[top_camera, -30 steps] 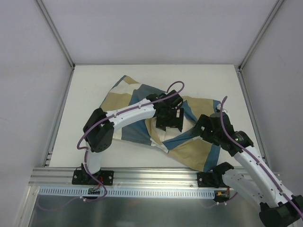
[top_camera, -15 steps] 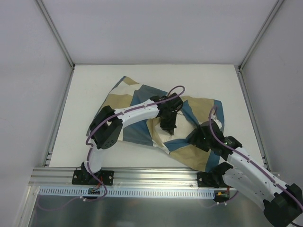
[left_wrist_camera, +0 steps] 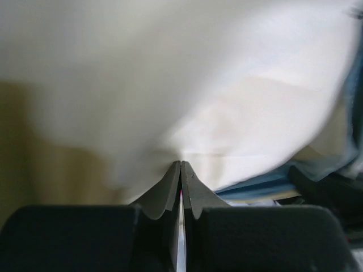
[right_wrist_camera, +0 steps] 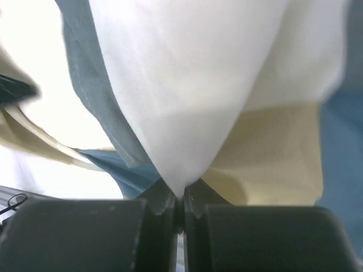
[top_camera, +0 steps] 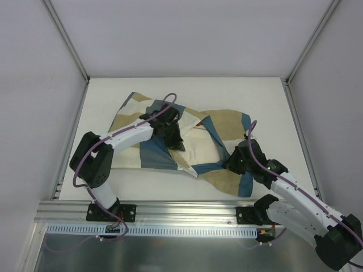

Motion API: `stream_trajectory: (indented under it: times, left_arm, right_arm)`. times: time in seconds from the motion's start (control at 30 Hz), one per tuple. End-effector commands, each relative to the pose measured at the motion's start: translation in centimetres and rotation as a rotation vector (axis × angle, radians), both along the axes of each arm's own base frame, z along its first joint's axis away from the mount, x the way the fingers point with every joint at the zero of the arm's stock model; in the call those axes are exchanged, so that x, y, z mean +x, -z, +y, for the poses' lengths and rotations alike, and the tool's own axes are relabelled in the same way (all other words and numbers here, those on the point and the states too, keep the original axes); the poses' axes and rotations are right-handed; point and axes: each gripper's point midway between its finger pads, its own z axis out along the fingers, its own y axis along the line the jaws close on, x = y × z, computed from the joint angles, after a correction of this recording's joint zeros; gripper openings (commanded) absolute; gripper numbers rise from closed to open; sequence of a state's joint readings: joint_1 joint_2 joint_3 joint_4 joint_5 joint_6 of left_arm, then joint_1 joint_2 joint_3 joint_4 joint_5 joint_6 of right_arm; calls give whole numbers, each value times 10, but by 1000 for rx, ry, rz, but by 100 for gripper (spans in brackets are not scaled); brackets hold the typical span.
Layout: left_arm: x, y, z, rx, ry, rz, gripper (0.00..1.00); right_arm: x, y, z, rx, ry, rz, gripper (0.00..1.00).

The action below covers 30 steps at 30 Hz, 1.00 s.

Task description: Remove the pillowcase from the pillow

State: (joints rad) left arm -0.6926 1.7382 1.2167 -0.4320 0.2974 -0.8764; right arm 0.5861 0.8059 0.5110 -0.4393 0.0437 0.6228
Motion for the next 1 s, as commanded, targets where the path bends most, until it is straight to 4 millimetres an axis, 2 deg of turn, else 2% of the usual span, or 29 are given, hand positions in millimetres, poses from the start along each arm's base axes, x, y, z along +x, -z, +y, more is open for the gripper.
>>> stream_trajectory:
  times: [0.0, 0.07, 0.13, 0.2, 0.27, 0.4, 0.43, 0.53, 0.57, 0.63, 0.67, 0.77, 0.83, 0.9, 0.93, 0.97]
  left_arm:
    - [18, -6, 72, 99, -153, -47, 0]
    - [17, -16, 78, 87, -149, -82, 0]
    - [16, -20, 82, 82, -155, -98, 0]
    - [13, -25, 84, 70, -155, -106, 0]
    - [9, -26, 82, 58, -149, -97, 0]
    - [3, -28, 71, 51, -108, -104, 0]
    - [-3, -30, 61, 47, -73, -111, 0]
    - [-10, -42, 37, 32, 0, -148, 0]
    - [-17, -48, 16, 23, 53, -168, 0]
    - [-25, -52, -6, 19, 111, -180, 0]
    - [-32, -55, -26, 7, 161, -178, 0]
    - [-36, -50, -53, 14, 212, -165, 0]
    - [-34, -43, -61, 41, 228, -152, 18]
    - [-31, -38, -63, 77, 229, -161, 54]
    - [-29, -33, -64, 107, 236, -168, 86]
    - [-27, -29, -62, 139, 231, -180, 94]
  right_arm:
    - [8, -9, -11, -98, -19, -18, 1]
    - [17, -19, -1, -84, -53, -45, 6]
    - [23, -24, 3, -91, -66, -49, 1]
    - [32, -27, 10, -105, -84, -48, 1]
    - [37, -23, 14, -110, -91, -44, 1]
    - [43, 2, 9, -182, -71, 10, 1]
    - [42, 10, 8, -196, -71, 34, 1]
    - [37, 16, 11, -162, -72, 45, 1]
    - [37, 15, 11, -153, -66, 34, 1]
    - [32, 21, 7, -151, -51, 36, 1]
    - [33, 18, 8, -134, -46, 18, 1]
    - [29, 18, 4, -107, -43, 10, 1]
    - [24, 21, 3, -96, -50, 16, 1]
    - [23, 18, 1, -77, -42, 6, 1]
    - [22, 18, 0, -68, -40, 7, 1]
    - [21, 18, -2, -59, -30, 5, 1]
